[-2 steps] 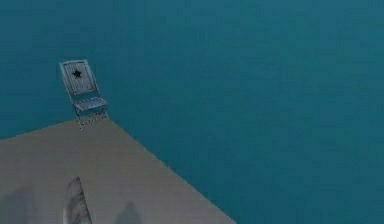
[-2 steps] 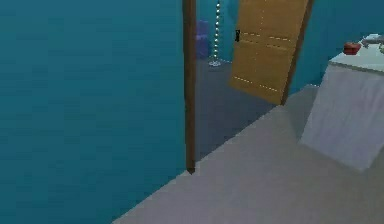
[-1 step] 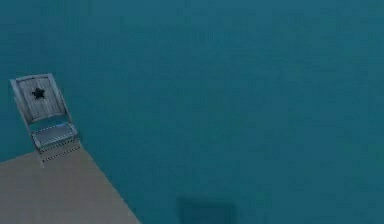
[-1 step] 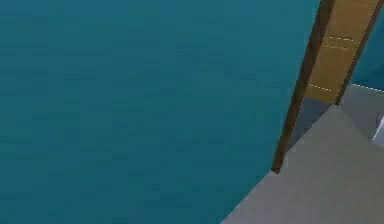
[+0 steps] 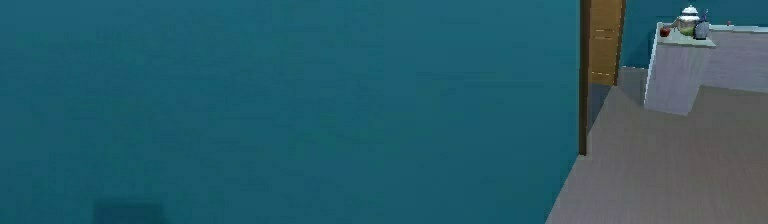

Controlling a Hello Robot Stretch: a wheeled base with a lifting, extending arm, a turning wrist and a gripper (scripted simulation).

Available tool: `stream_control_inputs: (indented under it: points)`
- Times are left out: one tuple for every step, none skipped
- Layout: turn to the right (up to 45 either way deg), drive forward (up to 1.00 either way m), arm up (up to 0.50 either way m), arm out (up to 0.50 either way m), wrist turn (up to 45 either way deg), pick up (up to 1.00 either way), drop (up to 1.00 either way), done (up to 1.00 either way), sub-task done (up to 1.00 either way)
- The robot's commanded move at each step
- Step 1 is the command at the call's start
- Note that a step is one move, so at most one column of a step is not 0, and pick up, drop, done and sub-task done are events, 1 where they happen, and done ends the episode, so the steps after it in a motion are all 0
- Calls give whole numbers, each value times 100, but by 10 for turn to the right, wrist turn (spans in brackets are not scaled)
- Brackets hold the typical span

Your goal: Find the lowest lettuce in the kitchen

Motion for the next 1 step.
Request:
stream_control_inputs:
  points:
    - [0, 5, 0, 0, 0, 0, 0, 0, 0]
